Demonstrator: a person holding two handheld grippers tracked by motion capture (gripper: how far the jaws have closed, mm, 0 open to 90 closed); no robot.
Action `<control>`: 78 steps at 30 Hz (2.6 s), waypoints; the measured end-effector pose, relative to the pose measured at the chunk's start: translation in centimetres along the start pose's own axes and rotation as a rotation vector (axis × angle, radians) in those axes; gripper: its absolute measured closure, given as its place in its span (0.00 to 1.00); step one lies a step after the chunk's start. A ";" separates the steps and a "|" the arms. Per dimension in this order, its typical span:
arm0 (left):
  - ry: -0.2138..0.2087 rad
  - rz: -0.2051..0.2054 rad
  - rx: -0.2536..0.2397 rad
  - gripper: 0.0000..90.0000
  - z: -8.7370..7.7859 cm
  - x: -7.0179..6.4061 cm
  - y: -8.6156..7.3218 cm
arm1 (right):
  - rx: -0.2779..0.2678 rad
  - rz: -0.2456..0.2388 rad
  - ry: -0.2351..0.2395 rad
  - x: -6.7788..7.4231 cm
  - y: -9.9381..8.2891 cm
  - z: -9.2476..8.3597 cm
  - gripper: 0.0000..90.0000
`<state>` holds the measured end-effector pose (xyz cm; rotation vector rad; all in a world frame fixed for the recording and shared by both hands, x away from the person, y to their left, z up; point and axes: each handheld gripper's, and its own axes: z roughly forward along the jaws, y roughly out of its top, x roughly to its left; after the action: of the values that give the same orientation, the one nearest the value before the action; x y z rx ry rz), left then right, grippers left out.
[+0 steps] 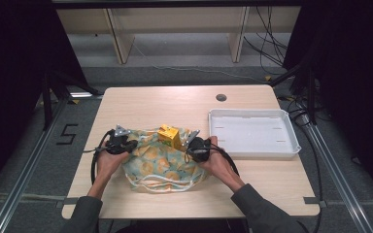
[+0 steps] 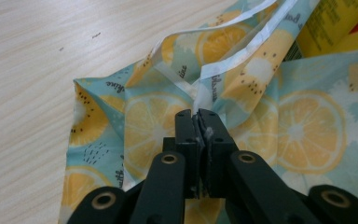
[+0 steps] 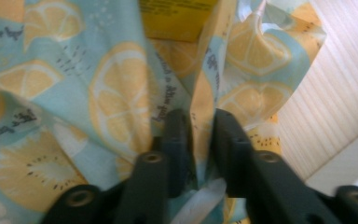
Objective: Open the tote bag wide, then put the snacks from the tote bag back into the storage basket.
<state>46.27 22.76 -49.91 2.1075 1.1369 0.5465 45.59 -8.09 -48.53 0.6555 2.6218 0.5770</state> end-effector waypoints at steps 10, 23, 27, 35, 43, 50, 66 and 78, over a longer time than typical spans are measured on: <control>0.048 -0.058 -0.058 0.61 -2.7 -0.3 1.1 | -0.166 0.112 -0.010 -1.7 0.0 -3.9 0.47; 0.059 -0.060 -0.182 0.39 -9.0 -3.3 1.6 | -0.347 0.134 0.074 -2.2 0.8 -7.7 0.45; 0.024 -0.038 -0.181 0.38 -10.0 -4.7 0.2 | -0.342 0.128 0.105 -1.7 1.1 -7.5 0.45; -0.007 -0.010 -0.164 0.34 -10.9 -7.5 -2.3 | -0.333 0.127 0.146 -1.0 1.5 -6.2 0.43; 0.000 -0.018 -0.188 0.33 -11.6 -9.3 -4.8 | -0.321 0.118 0.175 -0.4 2.0 -5.4 0.42; -0.046 -0.005 -0.154 0.25 -11.3 -10.7 -6.8 | -0.306 0.120 0.180 -0.1 2.5 -4.3 0.40; -0.037 0.033 -0.138 0.19 -11.7 -11.3 -8.6 | -0.267 0.126 0.179 0.2 3.6 -2.3 0.37; -0.034 0.082 -0.112 0.19 -11.5 -11.3 -8.6 | -0.280 0.156 0.175 -1.2 4.1 -1.4 0.35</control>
<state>28.12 20.79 -48.80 2.0652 0.9817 0.5960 47.39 -5.75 -45.13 0.7525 2.5885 1.0699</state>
